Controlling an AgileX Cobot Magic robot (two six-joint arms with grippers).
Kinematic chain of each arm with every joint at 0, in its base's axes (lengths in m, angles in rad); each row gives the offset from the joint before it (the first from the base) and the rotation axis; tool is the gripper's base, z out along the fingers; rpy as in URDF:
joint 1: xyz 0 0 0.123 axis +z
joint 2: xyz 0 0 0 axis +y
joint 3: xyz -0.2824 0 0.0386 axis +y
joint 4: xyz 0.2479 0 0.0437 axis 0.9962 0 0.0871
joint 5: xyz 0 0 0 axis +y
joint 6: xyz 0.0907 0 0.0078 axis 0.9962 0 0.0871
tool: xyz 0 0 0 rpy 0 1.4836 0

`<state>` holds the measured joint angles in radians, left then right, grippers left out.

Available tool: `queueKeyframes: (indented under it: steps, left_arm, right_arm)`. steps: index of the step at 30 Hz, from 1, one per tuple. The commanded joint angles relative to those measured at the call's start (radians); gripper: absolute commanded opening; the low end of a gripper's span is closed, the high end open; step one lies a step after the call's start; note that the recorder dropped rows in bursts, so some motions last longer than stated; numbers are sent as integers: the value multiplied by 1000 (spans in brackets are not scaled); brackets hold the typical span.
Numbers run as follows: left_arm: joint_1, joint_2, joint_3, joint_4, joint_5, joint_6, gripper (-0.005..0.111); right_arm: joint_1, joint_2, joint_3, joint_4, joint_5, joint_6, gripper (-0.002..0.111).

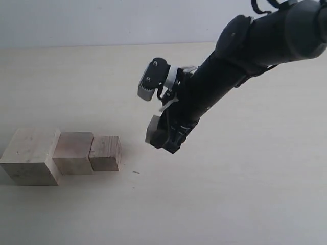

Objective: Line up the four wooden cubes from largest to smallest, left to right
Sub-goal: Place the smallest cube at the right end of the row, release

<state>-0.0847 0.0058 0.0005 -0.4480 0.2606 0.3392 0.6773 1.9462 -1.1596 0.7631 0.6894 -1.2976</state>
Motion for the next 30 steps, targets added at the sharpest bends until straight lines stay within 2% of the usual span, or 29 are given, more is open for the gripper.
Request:
queueKeyframes:
  steps: [1, 9, 30]
  left_arm:
    - [1, -6, -1, -2, -4, -2, 0]
    - [1, -6, -1, -2, -4, -2, 0]
    - [1, -6, -1, -2, -4, -2, 0]
  right_arm:
    - [26, 84, -24, 47, 0, -55, 0]
    - [138, 214, -127, -46, -7, -34, 0]
    - [161, 242, -148, -67, -37, -120, 0]
